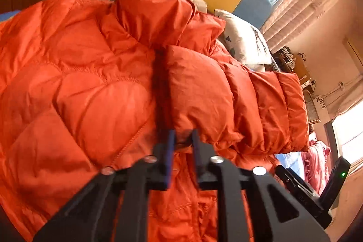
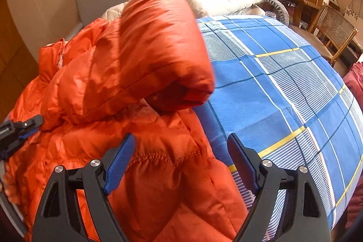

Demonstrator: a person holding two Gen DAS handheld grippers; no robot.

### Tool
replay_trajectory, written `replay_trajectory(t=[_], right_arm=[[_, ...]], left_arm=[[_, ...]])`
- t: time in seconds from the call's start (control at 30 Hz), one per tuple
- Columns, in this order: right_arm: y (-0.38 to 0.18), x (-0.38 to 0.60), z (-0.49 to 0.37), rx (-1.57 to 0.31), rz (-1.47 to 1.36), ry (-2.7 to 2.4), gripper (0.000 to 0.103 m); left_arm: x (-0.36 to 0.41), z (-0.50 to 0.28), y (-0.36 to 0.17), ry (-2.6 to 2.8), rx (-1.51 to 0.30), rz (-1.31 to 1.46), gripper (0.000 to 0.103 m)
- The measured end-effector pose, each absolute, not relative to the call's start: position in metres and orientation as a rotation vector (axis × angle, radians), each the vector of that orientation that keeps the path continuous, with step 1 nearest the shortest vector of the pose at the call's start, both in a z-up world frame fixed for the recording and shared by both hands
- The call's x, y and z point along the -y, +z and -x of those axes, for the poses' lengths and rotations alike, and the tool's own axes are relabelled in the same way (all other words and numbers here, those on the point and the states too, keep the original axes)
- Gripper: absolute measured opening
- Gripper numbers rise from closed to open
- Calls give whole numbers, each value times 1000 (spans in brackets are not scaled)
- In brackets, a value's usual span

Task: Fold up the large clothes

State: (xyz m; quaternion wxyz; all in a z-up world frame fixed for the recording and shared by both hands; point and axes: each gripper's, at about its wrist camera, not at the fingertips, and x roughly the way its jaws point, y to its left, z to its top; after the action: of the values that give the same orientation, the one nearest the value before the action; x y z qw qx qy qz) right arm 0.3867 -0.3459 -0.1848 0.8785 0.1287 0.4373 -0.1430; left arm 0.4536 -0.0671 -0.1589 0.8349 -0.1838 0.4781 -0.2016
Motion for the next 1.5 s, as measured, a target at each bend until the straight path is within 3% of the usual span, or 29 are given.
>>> replay_trajectory(t=[0.27, 0.47, 0.6, 0.9, 1.03, 1.07, 1.13, 1.2, 1.5], right_arm=[[-182, 335, -386, -902, -213, -334, 83], [-163, 337, -378, -806, -270, -309, 63], [-155, 339, -397, -769, -331, -274, 59], [-198, 299, -467, -952, -228, -209, 59], [-205, 290, -473, -968, -164, -241, 61], [-204, 291, -472, -971, -165, -239, 61], [-197, 292, -466, -970, -151, -240, 67], [-190, 291, -455, -947, -148, -248, 76], [-178, 253, -384, -954, -127, -147, 76]], left_arm=[[29, -440, -139, -336, -938, 350, 3], [-11, -438, -132, -238, -902, 316, 3], [-30, -432, -132, -215, -882, 305, 3], [-66, -415, -156, -68, -917, 294, 3], [-70, -412, -164, -56, -937, 313, 14], [-73, -409, -162, -50, -935, 333, 33], [-76, -400, -157, -40, -911, 350, 54], [-81, -387, -150, -30, -885, 368, 57], [-165, -319, -150, 97, -841, 537, 59]])
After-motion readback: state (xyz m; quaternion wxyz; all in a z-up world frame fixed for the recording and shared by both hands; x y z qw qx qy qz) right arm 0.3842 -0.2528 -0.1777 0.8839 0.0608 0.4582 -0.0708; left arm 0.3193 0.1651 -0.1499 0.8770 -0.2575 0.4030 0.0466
